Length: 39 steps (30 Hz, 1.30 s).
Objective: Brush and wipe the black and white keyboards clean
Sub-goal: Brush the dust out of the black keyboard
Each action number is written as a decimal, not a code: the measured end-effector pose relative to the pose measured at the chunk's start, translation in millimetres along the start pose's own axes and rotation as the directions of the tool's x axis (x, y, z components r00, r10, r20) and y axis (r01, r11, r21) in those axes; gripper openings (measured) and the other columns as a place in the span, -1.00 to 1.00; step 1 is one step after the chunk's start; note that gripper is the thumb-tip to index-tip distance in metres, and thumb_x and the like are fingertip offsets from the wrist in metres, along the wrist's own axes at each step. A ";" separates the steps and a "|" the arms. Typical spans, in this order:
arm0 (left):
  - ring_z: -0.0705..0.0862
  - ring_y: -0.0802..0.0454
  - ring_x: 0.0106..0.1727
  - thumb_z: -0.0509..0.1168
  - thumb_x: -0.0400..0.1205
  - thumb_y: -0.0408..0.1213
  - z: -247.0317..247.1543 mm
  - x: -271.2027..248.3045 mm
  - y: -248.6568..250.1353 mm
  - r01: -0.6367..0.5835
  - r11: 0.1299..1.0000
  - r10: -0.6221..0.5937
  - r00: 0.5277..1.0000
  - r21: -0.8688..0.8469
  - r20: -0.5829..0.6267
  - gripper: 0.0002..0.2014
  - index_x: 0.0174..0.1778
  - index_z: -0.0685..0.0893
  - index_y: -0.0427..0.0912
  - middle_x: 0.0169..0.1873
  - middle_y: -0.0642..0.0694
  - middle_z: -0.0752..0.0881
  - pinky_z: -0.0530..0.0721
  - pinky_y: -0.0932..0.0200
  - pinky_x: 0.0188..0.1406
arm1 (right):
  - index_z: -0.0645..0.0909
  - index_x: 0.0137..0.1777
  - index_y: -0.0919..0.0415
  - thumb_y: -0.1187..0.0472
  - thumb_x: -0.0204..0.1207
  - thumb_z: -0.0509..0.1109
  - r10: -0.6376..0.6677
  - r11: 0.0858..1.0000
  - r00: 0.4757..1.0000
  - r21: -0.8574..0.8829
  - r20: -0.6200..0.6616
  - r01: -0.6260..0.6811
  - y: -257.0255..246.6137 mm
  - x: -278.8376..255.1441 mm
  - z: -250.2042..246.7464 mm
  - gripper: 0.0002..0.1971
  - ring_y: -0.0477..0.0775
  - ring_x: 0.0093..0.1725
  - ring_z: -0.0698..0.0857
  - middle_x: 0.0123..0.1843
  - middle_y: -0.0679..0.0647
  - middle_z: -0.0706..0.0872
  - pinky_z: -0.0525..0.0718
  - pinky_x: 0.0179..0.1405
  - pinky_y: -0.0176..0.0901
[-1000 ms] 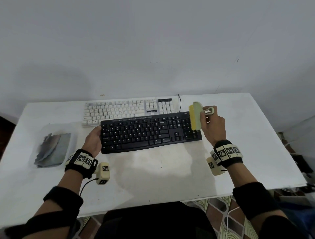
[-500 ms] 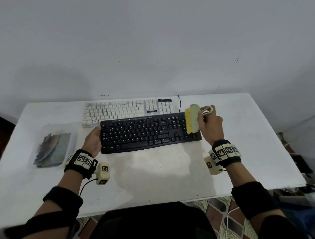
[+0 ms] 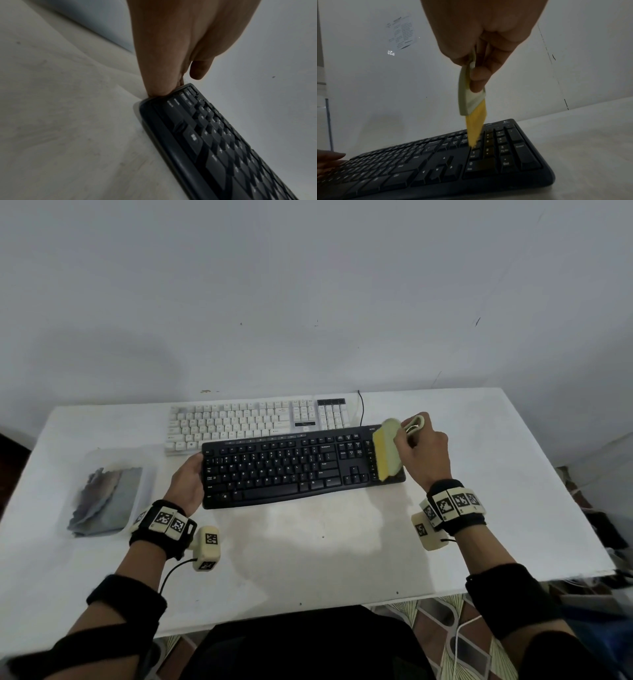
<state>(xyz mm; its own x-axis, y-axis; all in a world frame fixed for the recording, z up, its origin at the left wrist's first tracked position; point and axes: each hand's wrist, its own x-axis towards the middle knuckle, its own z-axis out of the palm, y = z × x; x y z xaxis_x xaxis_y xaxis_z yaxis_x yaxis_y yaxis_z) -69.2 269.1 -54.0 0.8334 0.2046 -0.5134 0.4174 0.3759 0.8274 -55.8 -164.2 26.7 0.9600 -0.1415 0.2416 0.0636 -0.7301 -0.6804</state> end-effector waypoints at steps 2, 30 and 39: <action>0.79 -0.03 0.03 0.19 0.82 -0.22 0.3 0.1 -0.3 -0.003 1.000 0.003 1.000 0.008 -0.004 -0.75 0.25 0.72 -0.23 -0.06 -0.05 0.85 0.71 -0.07 0.06 | 0.48 0.10 0.15 0.09 0.74 0.30 -0.046 0.999 0.999 0.010 -0.013 0.046 -1.1 0.6 3.0 -0.86 0.00 -0.35 0.68 -0.32 0.06 0.71 0.51 -0.37 -0.39; 0.78 -0.04 0.06 0.17 0.83 -0.20 0.9 -1.6 -0.1 0.001 1.000 -0.001 1.000 0.013 0.007 -0.71 0.33 0.68 -0.25 -0.03 -0.05 0.84 0.71 -0.06 0.08 | 0.51 -0.06 0.13 0.13 0.64 0.35 0.019 0.999 0.998 -0.052 0.065 -0.016 4.8 5.7 0.0 -0.89 0.06 -0.35 0.59 -0.44 0.08 0.65 0.44 -0.39 -0.42; 0.79 0.01 0.01 0.14 0.85 -0.22 6.3 -9.2 3.5 -0.007 0.999 0.007 1.000 0.031 0.006 -0.74 0.23 0.71 -0.20 0.00 -0.06 0.82 0.71 -0.01 0.01 | 0.48 0.11 0.16 0.08 0.75 0.30 -0.083 0.995 0.989 -0.039 0.124 0.088 -5.8 -0.3 13.2 -0.85 0.04 -0.37 0.65 -0.39 0.05 0.67 0.59 -0.35 -0.05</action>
<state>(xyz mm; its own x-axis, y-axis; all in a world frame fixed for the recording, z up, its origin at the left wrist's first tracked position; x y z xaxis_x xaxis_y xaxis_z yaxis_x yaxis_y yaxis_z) -73.1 262.8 -44.9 0.8388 0.2015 -0.5058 0.4221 0.3462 0.8378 -52.8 -151.1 21.4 0.9779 0.0036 0.2091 0.1373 -0.7653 -0.6289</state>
